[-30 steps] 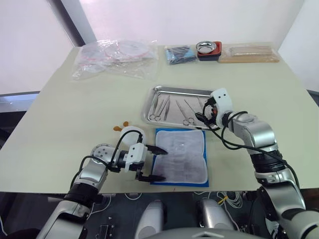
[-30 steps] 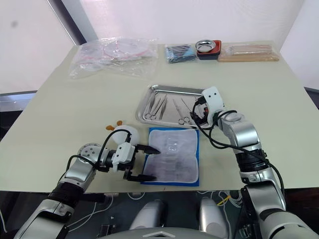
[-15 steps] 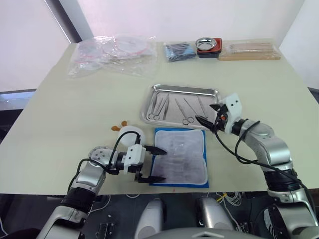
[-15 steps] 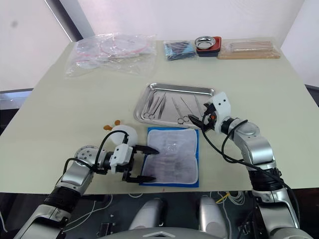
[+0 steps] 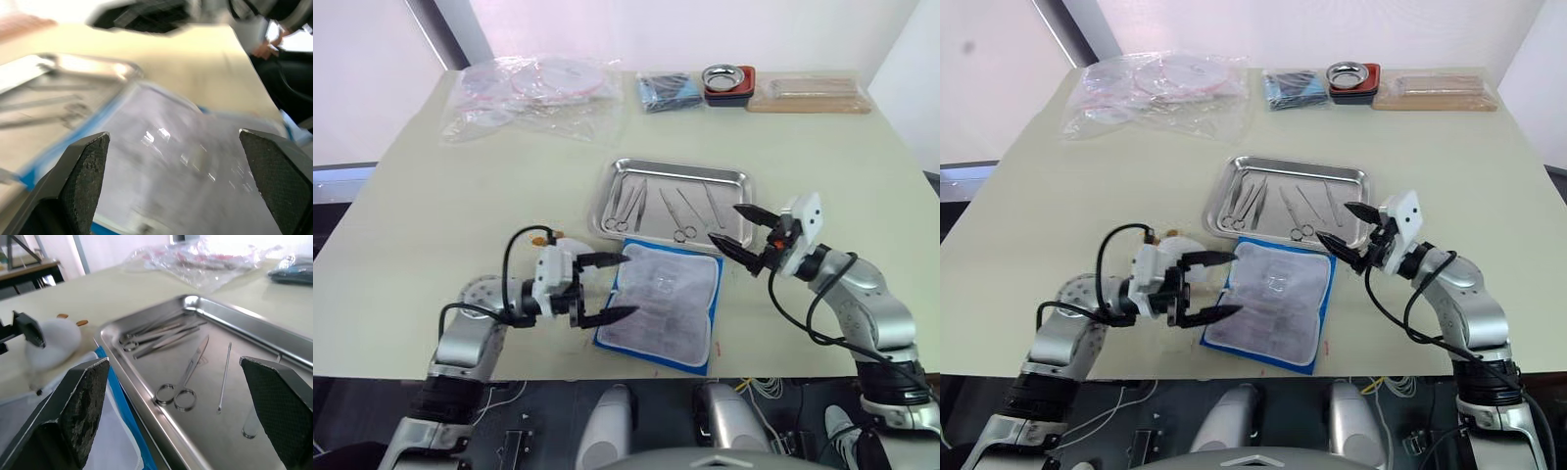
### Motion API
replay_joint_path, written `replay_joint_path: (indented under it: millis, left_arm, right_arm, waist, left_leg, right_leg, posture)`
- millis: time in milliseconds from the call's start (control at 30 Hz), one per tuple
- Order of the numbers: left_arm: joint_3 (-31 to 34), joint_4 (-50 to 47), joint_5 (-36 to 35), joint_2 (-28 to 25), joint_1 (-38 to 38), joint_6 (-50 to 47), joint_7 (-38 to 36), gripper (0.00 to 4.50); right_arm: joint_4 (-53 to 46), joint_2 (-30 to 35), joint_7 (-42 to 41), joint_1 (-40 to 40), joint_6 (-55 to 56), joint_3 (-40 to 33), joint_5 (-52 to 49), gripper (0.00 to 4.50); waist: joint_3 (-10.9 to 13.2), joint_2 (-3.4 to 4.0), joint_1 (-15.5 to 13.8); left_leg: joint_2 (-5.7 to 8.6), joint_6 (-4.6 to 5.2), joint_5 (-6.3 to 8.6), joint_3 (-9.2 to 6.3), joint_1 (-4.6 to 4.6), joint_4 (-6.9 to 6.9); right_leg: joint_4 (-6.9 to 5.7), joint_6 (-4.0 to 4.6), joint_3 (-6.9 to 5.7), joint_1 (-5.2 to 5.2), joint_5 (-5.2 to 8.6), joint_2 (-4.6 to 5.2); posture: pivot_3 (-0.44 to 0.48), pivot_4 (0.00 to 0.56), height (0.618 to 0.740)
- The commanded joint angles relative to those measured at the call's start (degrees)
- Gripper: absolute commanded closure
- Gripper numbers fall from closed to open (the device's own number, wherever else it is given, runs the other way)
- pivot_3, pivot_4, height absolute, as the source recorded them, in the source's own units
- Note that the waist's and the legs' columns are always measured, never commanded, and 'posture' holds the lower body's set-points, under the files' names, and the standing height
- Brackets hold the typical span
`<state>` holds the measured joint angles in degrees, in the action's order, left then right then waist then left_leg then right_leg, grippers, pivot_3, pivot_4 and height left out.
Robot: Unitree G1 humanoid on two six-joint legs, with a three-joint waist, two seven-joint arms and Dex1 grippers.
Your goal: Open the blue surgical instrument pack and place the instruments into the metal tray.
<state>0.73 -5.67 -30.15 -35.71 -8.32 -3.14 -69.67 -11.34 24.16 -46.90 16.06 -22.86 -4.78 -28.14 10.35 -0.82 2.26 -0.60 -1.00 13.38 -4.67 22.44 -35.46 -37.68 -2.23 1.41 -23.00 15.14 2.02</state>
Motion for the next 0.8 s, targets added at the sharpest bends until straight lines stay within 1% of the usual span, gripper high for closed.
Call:
replay_joint_path:
  millis: [33, 167, 300, 367, 533, 667, 800]
  left_arm:
    - [3.63, -4.4, -3.0, -0.53, 1.14, -2.94, 2.95, 0.0]
    - [9.18, -7.54, -5.77, -1.08, 4.53, -5.92, 6.99, 0.0]
    - [12.49, -8.72, -5.89, -1.9, 7.46, -6.98, 8.76, 0.0]
    - [15.26, -8.67, -6.17, -2.47, 9.94, -7.52, 9.76, 0.0]
    - [20.9, -7.94, -5.77, -3.16, 15.38, -8.06, 12.27, 0.0]
    - [24.06, -6.94, -3.91, -3.99, 20.8, -7.73, 12.66, 0.0]
    - [26.35, -6.34, -2.16, -3.83, 25.12, -7.9, 14.81, 0.0]
  right_arm:
    - [-2.01, 1.18, -1.69, -0.43, 1.96, -2.66, -2.63, 0.04]
    - [-2.48, 2.13, -2.94, -2.48, 2.64, -4.93, -5.04, 0.04]
    - [-2.86, 3.31, -4.59, -4.84, 3.33, -6.3, -6.38, 0.04]
    - [-2.43, 4.34, -5.67, -6.49, 4.24, -7.54, -6.64, 0.04]
    - [-1.19, 7.35, -8.8, -10.64, 6.88, -9.96, -6.62, 0.04]
    - [0.41, 9.94, -11.11, -15.04, 9.23, -12.56, -5.72, 0.04]
    - [2.0, 11.34, -12.09, -19.23, 11.63, -15.07, -5.27, 0.04]
  waist:
    - [0.0, 0.0, -0.02]
    - [0.0, 0.0, -0.05]
    - [0.01, 0.0, -0.09]
    - [0.01, 0.0, -0.11]
    - [0.01, 0.0, -0.24]
    - [0.0, 0.0, -0.28]
    - [0.0, -0.01, -0.33]
  left_leg:
    - [0.0, 0.0, 0.0, -0.01, 0.0, 0.0]
    - [-0.02, 0.0, 0.0, -0.07, 0.01, 0.0]
    - [-0.01, 0.0, 0.0, -0.07, 0.02, -0.05]
    - [0.0, 0.0, 0.0, -0.05, 0.03, -0.13]
    - [0.0, -0.01, 0.0, -0.01, 0.05, -0.22]
    - [-0.01, -0.01, 0.0, -0.01, 0.06, -0.43]
    - [-0.01, -0.01, 0.0, 0.04, 0.08, -0.57]
  right_leg:
    - [-0.01, 0.0, -0.01, -0.01, 0.0, 0.0]
    - [-0.04, 0.01, -0.07, -0.03, 0.0, -0.02]
    - [-0.09, 0.01, -0.07, -0.04, 0.0, -0.02]
    - [-0.12, 0.01, -0.05, -0.04, 0.0, -0.01]
    - [-0.14, 0.01, -0.01, -0.04, -0.01, -0.01]
    - [-0.24, 0.01, -0.02, -0.01, -0.01, -0.01]
    - [-0.25, 0.04, 0.01, 0.0, -0.03, -0.01]
  posture:
    - [0.0, 0.15, 0.74]
    - [0.0, 0.15, 0.74]
    - [0.0, 0.15, 0.74]
    - [0.0, 0.15, 0.74]
    - [0.0, 0.15, 0.74]
    - [0.0, 0.15, 0.74]
    - [0.0, 0.15, 0.74]
